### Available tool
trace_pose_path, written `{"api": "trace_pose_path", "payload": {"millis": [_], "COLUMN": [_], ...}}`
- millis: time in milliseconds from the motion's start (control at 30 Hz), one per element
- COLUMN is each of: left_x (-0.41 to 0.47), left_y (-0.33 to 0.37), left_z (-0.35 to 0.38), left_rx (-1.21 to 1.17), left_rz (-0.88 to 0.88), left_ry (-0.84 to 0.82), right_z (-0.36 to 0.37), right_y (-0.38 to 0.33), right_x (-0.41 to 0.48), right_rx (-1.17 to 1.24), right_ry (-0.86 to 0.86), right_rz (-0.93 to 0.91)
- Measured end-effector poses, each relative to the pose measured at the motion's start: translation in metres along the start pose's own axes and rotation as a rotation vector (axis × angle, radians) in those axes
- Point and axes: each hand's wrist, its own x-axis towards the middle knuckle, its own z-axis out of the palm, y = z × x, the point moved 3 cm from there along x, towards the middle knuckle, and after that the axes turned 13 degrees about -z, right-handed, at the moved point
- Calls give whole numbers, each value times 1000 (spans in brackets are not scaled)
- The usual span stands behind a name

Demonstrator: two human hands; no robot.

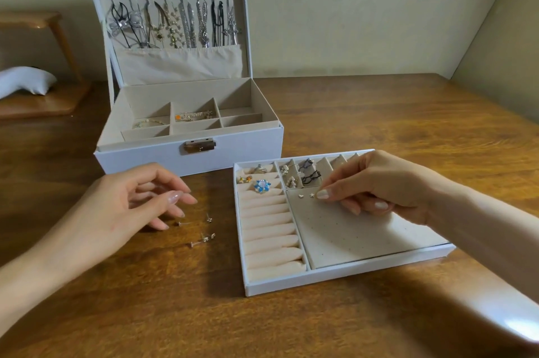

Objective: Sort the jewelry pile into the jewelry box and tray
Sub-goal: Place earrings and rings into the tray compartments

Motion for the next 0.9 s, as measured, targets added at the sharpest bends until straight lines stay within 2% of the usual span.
{"api": "trace_pose_path", "payload": {"millis": [133, 300, 900], "left_x": [0, 5, -2], "left_y": [-5, -11, 0], "left_z": [-4, -7, 1], "left_rx": [-75, -88, -16], "left_rz": [36, -13, 12], "left_ry": [-15, -90, -17], "right_z": [0, 0, 3], "right_y": [0, 1, -2], "right_x": [0, 1, 1], "right_rx": [16, 27, -58], "right_ry": [-16, 14, 9], "right_rz": [-5, -14, 7]}}
